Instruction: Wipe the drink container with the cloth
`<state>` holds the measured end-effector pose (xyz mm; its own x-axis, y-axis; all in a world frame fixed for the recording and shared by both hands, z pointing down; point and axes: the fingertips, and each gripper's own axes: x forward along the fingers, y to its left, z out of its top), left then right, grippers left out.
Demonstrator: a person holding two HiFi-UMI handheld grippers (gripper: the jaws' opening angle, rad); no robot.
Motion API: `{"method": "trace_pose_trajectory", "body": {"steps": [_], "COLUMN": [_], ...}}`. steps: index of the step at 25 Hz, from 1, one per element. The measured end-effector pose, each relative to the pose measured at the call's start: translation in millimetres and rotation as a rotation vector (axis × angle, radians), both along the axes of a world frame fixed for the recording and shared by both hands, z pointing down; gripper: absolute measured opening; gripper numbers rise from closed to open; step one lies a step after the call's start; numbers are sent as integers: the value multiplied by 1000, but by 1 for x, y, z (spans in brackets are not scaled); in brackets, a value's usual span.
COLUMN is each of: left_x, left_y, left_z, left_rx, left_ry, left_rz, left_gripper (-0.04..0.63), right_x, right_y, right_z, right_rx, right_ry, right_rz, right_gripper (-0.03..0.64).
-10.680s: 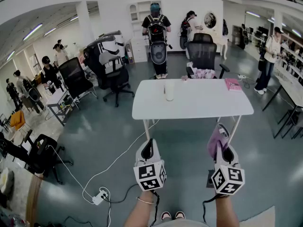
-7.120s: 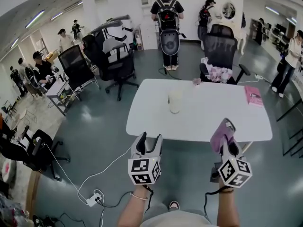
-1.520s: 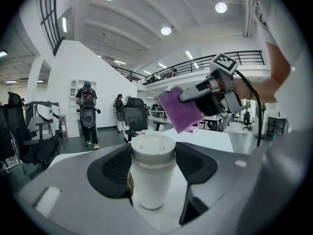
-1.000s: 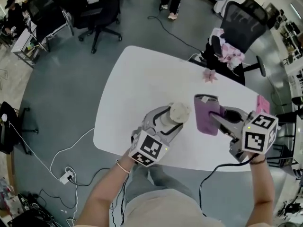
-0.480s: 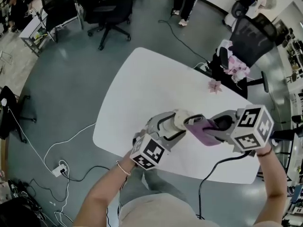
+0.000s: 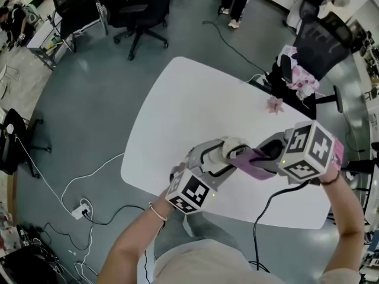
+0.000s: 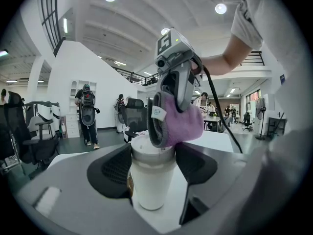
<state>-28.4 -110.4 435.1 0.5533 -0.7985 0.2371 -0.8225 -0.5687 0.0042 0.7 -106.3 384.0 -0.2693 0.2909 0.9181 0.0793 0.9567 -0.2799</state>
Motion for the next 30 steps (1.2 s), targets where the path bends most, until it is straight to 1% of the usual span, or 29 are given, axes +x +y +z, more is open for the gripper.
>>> {"method": "trace_pose_trajectory", "body": {"steps": [11, 16, 26, 30], "left_x": [1, 2, 1, 1], "left_y": [-1, 0, -2, -1], "left_z": [-1, -1, -1, -1], "left_rx": [3, 2, 9, 10], "left_ry": [0, 0, 7, 8], "left_rz": [-1, 0, 0, -1], "left_gripper": [285, 285, 285, 285], "right_x": [-9, -10, -17, -17], "right_y": [-8, -13, -26, -32], "right_z": [12, 16, 15, 15], "right_rx": [16, 18, 37, 38], "right_ry": [118, 147, 174, 182], "right_rz": [-26, -10, 27, 61], "right_gripper": [72, 72, 72, 72]}}
